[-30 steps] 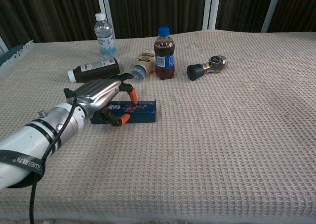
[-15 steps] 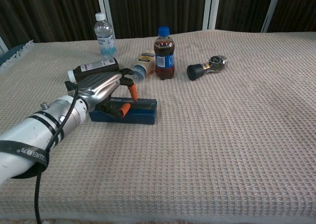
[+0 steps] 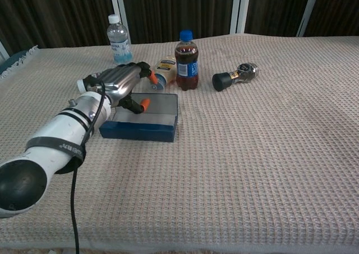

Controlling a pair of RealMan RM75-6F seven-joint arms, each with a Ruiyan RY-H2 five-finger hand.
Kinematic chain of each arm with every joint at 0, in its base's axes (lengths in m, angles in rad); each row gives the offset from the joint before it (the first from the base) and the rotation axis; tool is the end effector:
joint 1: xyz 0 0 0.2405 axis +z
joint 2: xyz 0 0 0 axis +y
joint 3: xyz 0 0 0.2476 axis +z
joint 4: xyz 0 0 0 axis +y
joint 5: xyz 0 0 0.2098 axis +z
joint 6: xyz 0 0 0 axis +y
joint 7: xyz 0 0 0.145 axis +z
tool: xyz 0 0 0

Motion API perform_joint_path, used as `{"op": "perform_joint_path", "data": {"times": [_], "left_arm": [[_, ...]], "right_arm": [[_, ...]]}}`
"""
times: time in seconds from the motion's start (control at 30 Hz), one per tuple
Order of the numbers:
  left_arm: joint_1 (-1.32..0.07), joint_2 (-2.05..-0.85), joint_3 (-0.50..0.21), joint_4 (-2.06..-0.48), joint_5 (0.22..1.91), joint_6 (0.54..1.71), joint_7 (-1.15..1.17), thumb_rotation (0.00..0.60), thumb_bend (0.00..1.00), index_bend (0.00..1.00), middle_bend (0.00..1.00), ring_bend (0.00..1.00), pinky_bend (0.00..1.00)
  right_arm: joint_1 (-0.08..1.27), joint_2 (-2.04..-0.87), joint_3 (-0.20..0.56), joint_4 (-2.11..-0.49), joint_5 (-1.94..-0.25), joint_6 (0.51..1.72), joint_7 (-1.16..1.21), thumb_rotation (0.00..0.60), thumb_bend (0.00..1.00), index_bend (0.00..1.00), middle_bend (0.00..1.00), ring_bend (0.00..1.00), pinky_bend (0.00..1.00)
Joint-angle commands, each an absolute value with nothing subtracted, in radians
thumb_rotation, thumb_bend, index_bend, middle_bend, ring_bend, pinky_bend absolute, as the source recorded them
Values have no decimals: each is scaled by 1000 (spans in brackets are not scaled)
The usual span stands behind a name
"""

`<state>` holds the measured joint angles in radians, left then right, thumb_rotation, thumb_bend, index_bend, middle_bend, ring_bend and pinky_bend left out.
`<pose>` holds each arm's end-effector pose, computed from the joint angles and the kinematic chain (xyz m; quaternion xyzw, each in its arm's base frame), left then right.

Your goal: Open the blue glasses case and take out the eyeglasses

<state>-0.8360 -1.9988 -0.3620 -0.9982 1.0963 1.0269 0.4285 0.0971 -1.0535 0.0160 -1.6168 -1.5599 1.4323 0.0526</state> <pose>-0.0994 0.3742 -0.0881 -0.6814 -0.3665 -0.4068 0.4857 -0.3040 -0.1776 0.1609 0.6301 -0.3938 0.3728 0.5557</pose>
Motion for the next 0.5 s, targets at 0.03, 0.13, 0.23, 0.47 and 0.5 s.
{"op": "perform_joint_path", "data": {"times": [0.03,0.13,0.23,0.47,0.5], "left_arm": [[-868,-2031,-384,-935,1103,1041,403,600,419,78,10,0,0],[-840,-1987,-364,-1001,1117,1061,398,600,435,142,4,0,0],[-793,-1908,-327,-1137,1131,1077,410,600,516,283,2,0,0],[-718,-1757,-241,-1361,1121,1085,495,600,688,370,6,0,0],[-710,-1742,-231,-1381,1112,1083,508,600,696,371,6,0,0]], "right_arm": [[97,-1053,16,-1617,-1560,1433,52,600,186,0,0,0,0],[95,-1054,15,-1618,-1562,1438,52,600,187,0,0,0,0],[94,-1057,14,-1619,-1566,1440,46,600,187,0,0,0,0],[97,-1071,5,-1625,-1580,1435,20,600,187,0,0,0,0],[98,-1074,4,-1625,-1583,1433,15,600,187,0,0,0,0]]}}
